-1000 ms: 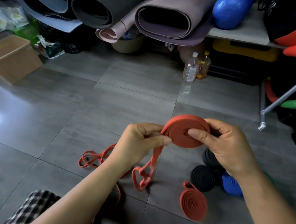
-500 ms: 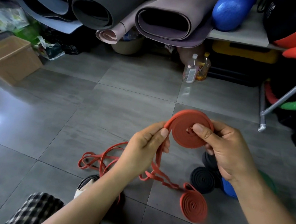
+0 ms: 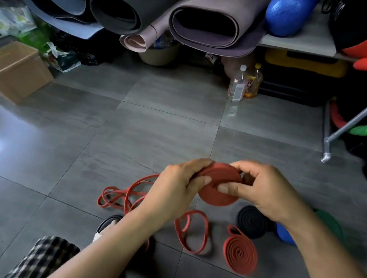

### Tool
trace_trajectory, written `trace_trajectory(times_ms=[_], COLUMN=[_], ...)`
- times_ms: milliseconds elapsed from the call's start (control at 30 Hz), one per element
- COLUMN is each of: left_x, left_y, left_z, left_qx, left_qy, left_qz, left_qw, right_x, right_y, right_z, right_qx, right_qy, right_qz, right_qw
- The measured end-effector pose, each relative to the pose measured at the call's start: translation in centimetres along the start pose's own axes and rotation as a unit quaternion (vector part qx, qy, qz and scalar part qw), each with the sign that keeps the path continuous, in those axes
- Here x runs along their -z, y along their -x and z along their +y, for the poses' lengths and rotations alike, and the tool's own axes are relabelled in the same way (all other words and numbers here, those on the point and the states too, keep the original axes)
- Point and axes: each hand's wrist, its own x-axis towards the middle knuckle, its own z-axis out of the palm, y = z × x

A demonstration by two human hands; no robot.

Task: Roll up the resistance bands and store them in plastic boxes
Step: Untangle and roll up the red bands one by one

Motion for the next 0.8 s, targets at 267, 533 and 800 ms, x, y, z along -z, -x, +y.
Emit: trace_trajectory(times_ms=[267,533,800], left_x=[0.82,0.55,0.28], left_y=[-0.69,-0.64,-0.54], left_z=[0.47,0.47,0.39], left_qx=[0.142,0.107,0.12], left_qy=[0.323,0.38,0.376], left_qz=[0.033,0.052,0.043], left_qw=[0.935,0.917,0.918], right_x=[0.28,0.41,0.2], right_y=[-0.08,-0.22,-0.11], right_z=[0.62,-0.09,0.05], right_qx=[0.024,-0.029,-0.043], right_qy=[-0.103,-0.236,-0.257], right_qz=[0.063,0.113,0.114], right_qw=[0.992,0.965,0.959])
